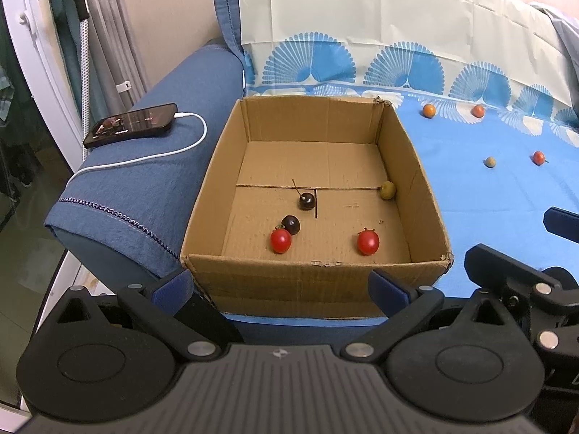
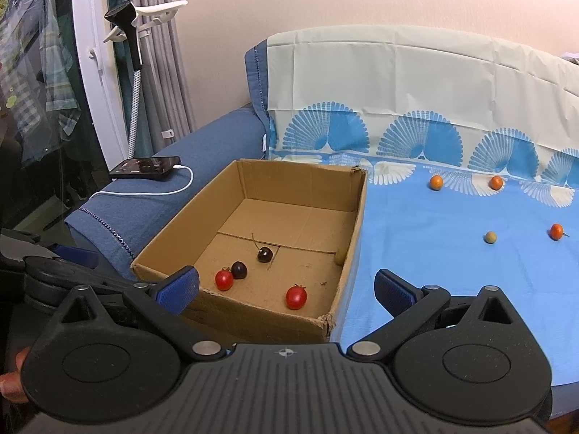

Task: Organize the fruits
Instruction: 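Move both open tools over the sheet toward the remaining fruits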

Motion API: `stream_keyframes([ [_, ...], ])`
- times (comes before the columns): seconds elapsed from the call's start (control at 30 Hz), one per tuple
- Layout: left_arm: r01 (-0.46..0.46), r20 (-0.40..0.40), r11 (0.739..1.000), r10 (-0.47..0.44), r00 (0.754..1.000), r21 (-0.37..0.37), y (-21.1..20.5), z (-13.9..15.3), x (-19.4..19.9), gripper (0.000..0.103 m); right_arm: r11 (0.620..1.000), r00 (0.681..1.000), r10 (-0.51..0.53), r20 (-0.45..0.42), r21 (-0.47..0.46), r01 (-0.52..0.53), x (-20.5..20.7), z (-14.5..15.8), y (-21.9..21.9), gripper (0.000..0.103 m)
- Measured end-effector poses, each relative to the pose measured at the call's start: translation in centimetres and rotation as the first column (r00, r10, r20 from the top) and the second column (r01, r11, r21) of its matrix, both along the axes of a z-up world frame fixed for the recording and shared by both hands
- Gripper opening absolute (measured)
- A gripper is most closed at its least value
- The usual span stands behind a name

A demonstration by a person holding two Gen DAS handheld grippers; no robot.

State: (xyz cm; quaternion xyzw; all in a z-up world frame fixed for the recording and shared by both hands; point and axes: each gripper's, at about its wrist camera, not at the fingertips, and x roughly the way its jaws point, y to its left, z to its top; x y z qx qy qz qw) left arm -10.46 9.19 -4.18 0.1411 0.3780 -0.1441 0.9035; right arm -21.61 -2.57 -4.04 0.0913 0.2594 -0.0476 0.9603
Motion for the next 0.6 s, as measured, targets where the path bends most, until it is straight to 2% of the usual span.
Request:
stream_keyframes([
  [0.17,0.011,-0.010,1.000,-0.011,1.000,0.020,-1.5,0.1,0.7,0.103,0.999,0.999,-0.033,-0.005,0.007,0.033,0.2,-0.5,-1.3,0.102],
  [0.33,0.039,-0.011,0.999,-0.039,0.999,0.036,-4.1,0.8,2.1,0.103,0.995,0.995,-0.098,-0.005,0.027,0.098,0.1,-1.0,-4.3,0.102],
  [0.6,0.144,-0.028,0.990,-0.144,0.989,-0.001,-12.3,2.9,4.9,0.103,0.964,0.964,-0.264,0.014,-0.006,0.264,-0.9,-1.0,-12.5,0.102],
])
